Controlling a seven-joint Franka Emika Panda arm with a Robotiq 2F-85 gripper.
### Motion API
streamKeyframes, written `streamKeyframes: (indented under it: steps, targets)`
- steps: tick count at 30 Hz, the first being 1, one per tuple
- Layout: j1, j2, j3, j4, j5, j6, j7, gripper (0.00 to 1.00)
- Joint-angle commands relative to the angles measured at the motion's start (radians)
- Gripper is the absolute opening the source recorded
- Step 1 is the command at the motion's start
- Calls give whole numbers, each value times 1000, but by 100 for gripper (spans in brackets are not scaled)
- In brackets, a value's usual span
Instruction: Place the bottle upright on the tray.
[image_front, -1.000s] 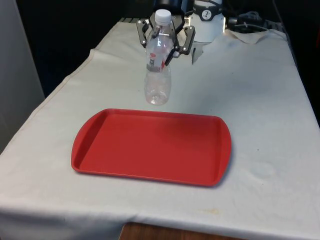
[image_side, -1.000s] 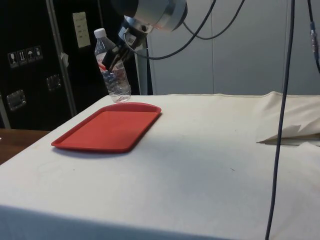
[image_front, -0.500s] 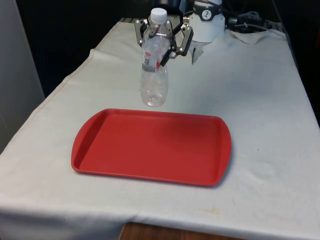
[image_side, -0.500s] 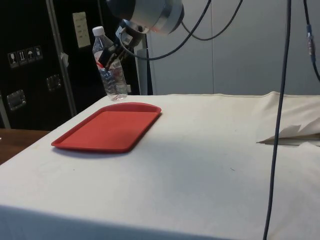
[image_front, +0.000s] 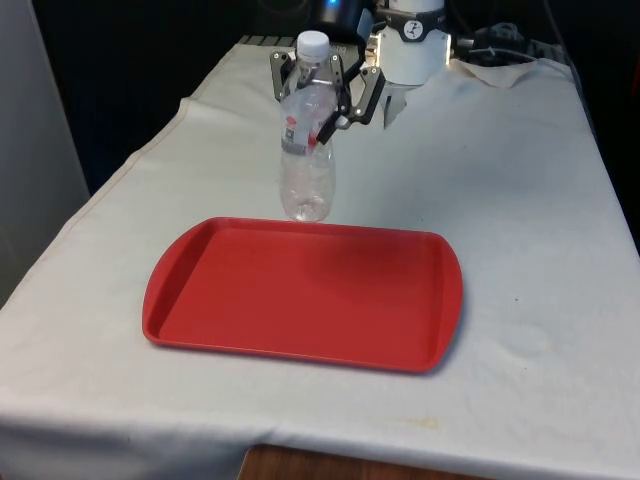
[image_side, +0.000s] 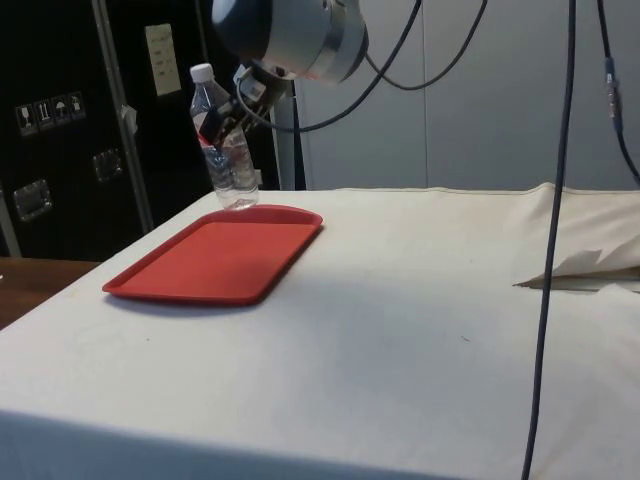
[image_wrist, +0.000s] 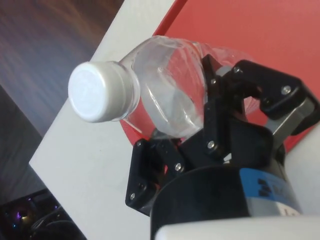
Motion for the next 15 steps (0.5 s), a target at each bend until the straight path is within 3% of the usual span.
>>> streamKeyframes:
  steps: [1,5,6,7,11,12,13,15]
  targets:
    - [-8,-1,20,16,-2,17,10,36]
    - [-7,14,21,20,-4,38,33,36]
    - [0,15,2,4,0,20,22,36]
    - [-7,17,22,21,-4,42,37,36]
    - [-8,35,25,24,-6,60,62,36]
    - [0,35,6,7,-1,44,51,36]
    - [-8,38,25,24,-7,64,67,36]
    - [-7,47,25,26,-8,75,80,36]
